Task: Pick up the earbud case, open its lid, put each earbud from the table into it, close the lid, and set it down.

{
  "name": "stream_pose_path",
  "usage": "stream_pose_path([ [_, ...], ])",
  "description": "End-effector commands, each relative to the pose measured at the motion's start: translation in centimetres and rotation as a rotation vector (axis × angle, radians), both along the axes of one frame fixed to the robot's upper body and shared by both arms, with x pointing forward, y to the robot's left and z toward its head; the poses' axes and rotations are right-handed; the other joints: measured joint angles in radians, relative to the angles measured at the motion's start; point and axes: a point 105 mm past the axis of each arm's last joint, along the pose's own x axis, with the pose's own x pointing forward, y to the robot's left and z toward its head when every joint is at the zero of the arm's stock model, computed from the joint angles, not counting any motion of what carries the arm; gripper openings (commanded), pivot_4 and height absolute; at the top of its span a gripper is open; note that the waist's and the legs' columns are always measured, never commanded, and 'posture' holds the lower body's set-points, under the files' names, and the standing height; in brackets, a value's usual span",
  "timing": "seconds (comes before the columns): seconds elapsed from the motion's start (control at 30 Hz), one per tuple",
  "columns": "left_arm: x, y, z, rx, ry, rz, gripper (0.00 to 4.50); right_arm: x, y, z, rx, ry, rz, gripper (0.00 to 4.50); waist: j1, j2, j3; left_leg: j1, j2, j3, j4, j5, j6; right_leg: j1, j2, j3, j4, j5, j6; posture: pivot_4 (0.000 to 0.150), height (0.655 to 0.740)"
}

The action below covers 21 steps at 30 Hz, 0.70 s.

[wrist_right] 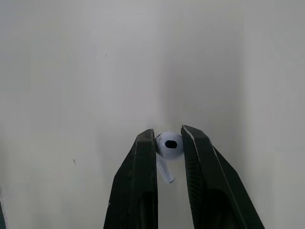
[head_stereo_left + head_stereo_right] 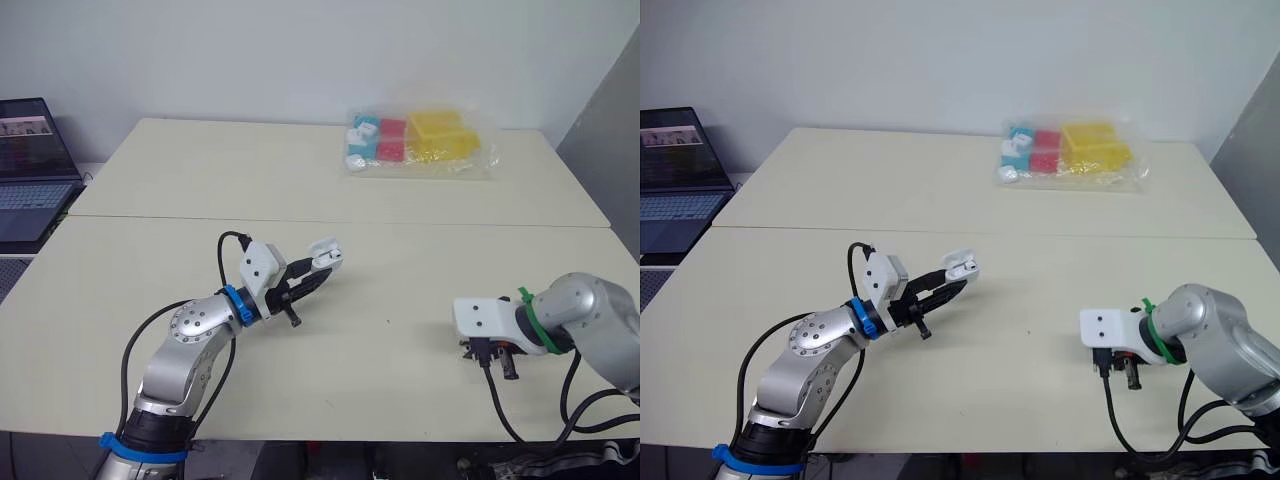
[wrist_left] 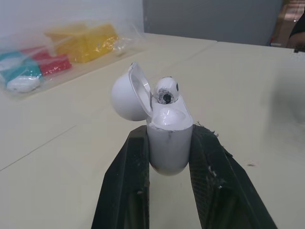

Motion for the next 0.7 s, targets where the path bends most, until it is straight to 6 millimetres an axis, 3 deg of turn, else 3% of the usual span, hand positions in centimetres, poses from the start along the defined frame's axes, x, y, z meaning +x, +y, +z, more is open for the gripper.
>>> stream_pose_path([
  [0.03, 0.1, -0.6, 1.8, -0.042, -0.073, -0.013, 0.76, 0.8, 1.8, 3.8, 0.164, -0.087, -0.022, 0.38, 0.000, 0.000, 0.000, 0.000, 0.000, 0.000, 0.000, 0.000, 0.000, 0.000, 0.000, 0.000, 0.000, 0.000, 0.000, 0.150, 0.7400],
  [0.2, 0.8, -1.5, 3.2, -0.107, -0.111, 0.002, 0.76, 1.7, 6.5, 9.0, 0.560, -0.150, -0.084, 0.38, -0.001, 0.000, 0.000, 0.000, 0.000, -0.001, 0.000, 0.000, 0.000, 0.000, 0.001, 0.000, 0.001, 0.000, 0.000, 0.150, 0.7400],
  [0.3, 1.1, -2.0, 4.2, -0.158, -0.137, 0.022, 0.76, 2.2, 8.9, 11.2, 0.807, -0.148, -0.145, 0.38, 0.000, 0.000, 0.000, -0.001, 0.001, -0.002, 0.000, 0.000, 0.000, 0.000, 0.002, 0.001, 0.001, 0.000, 0.000, 0.150, 0.7400],
  [0.5, 1.3, -2.6, 4.6, -0.162, -0.152, 0.004, 0.76, 4.3, 11.5, 14.0, 1.168, -0.215, -0.284, 0.38, 0.000, 0.000, 0.000, -0.002, 0.000, -0.003, 0.000, 0.000, 0.000, 0.000, 0.001, 0.002, 0.001, 0.000, -0.001, 0.150, 0.7400],
  [0.7, 1.2, -2.8, 4.6, -0.141, -0.144, -0.023, 0.76, 4.6, 13.1, 14.8, 1.292, -0.282, -0.248, 0.38, 0.000, 0.000, 0.000, -0.002, 0.000, -0.002, 0.000, 0.000, 0.000, 0.000, 0.001, 0.001, 0.001, 0.000, -0.001, 0.150, 0.7400],
])
